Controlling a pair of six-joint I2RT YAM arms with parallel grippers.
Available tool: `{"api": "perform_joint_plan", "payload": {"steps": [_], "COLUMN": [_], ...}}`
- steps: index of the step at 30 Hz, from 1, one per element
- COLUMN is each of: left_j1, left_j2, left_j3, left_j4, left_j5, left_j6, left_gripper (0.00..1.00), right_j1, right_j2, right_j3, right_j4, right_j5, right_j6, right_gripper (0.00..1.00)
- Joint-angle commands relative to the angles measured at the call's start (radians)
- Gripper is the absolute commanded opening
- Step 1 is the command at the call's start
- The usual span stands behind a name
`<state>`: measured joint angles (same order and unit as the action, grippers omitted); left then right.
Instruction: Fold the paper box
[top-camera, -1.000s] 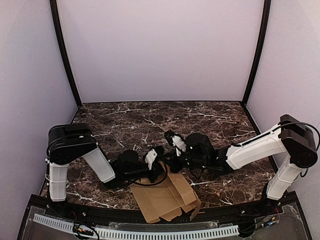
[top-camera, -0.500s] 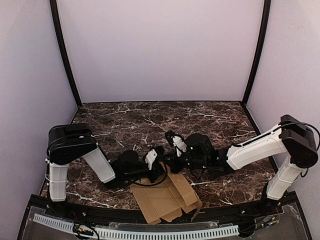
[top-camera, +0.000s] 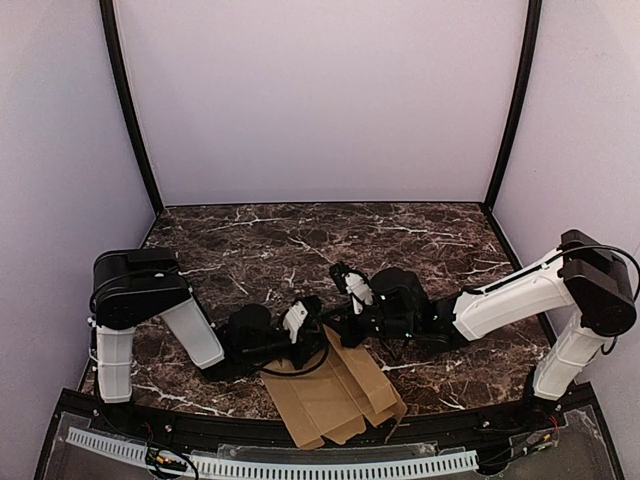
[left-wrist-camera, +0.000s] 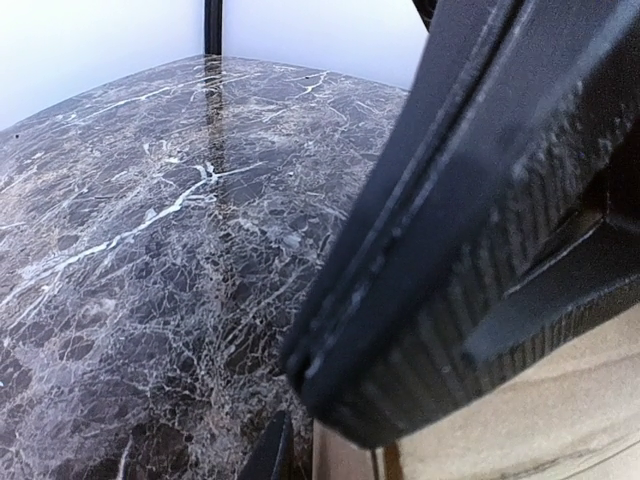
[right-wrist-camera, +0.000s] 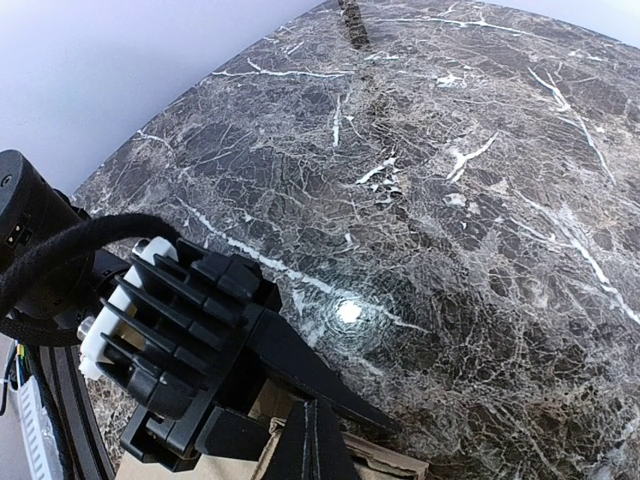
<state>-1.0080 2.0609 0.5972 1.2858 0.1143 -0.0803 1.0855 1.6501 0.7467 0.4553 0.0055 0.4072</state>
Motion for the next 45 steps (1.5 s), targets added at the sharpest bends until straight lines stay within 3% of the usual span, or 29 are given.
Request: {"api": "perform_joint_plan", "payload": {"steps": [1,10,15,23,26,37,45], "left_j1": [-0.005,-0.009,-0.013,-0.02,-0.027,-0.029,-0.03], "left_j2": [-0.044,-0.041,-0.042,-0.066,-0.09,-0.191,-0.267], "left_j3": [-0.023,-0.002,0.005,-0.015,-0.028,-0.076,-0.081], "left_j4": [0.024,0.026,0.029,0.034,0.011,-0.083,-0.248], "left_j5": [-0.017,-0.001,0.003,-0.031,-0.087,-0.323,-0.532], "left_j6": [0.004,0.005,0.012,0.018,0.024,0.003,-0.118], "left_gripper": [0.18,0.15,0.02,0.0,0.0,0.0,0.0], "right_j1": [0.014,0.019,0.021,0.021,0.019,0.018,0.01], "right_j2": [0.006,0.012,0.014,-0.015,-0.046,-0.245,-0.394], "right_j3": [-0.014,-0.006,-0.004,-0.001,-0.005,-0.014,0.01], "right_j4": [-0.076,-0.084,-0.089,-0.121,-0.136,-0.298,-0.489], "right_j5": [0.014,0.017,0.014,0.033,0.046,0.121,0.111], "right_j6": [0.013,0.016,0.015,0.012,0.01,-0.057,-0.078], "right_gripper": [0.0,0.0,0.0,0.0,0.0,0.25,0.27]}}
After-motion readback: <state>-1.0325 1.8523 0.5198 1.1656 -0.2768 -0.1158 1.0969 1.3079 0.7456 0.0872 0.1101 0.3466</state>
